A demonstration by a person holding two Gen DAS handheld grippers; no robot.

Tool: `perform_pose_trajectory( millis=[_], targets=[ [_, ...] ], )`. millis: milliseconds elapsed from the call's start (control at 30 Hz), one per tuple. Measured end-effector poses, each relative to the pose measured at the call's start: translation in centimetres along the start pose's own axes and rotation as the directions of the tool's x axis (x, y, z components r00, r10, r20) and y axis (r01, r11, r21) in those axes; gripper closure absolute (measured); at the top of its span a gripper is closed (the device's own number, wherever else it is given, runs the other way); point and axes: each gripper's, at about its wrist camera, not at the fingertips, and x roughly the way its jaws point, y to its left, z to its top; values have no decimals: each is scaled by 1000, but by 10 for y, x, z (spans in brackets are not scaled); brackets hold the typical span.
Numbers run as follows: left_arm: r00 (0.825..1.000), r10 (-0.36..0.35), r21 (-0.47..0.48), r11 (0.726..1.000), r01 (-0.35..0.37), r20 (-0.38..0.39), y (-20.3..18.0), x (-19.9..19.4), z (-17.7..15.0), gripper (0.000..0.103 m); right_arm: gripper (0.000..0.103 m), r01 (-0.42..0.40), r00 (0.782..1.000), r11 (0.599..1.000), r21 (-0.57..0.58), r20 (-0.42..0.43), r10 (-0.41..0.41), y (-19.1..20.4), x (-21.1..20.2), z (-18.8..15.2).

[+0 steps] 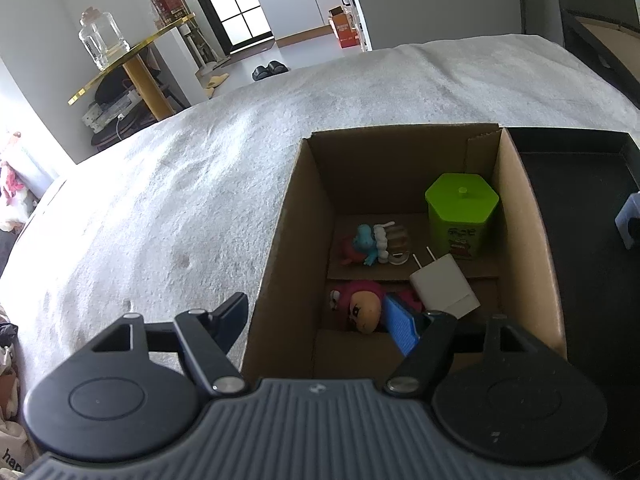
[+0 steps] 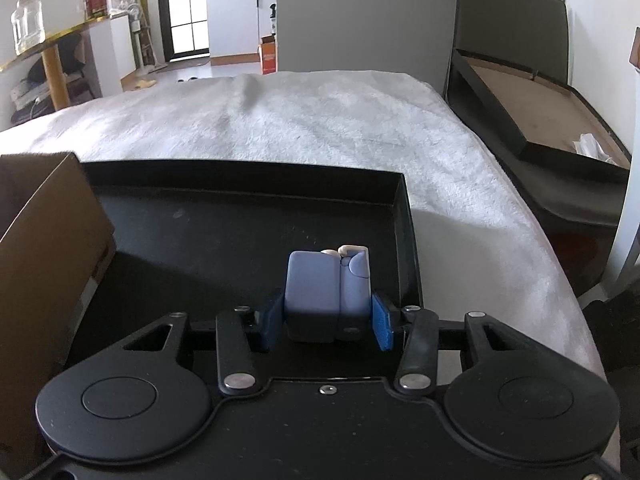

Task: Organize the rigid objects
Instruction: 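Move the right tool to the lavender block and grasp it, then carry the lavender block into the box and open the right tool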

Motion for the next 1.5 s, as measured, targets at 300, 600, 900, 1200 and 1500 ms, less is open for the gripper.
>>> perform_pose_trajectory(
  millis=[300,600,900,1200,1500],
  targets=[
    [1000,-5,-8,1000,5,1,1,-1,-1,30,59,-35,995,998,51,-90,40,0,-15,-7],
    [1000,-6,-14,1000,6,0,3,-1,-1,30,57,-38,986,998,56,-158,47,5,-13,-7],
    [1000,-6,-14,1000,6,-5,4,2,0,30,59,-39,989,999,32,-139,43,6,-2,-5],
    [1000,-20,-27,999,20,0,8,-2,-3,30,59,-78,994,996,35,-74,81,12,-28,9],
    [999,-44,-42,998,44,5,15,-3,-4,30,59,-145,989,988,48,14,144,26,-55,33]
  ],
)
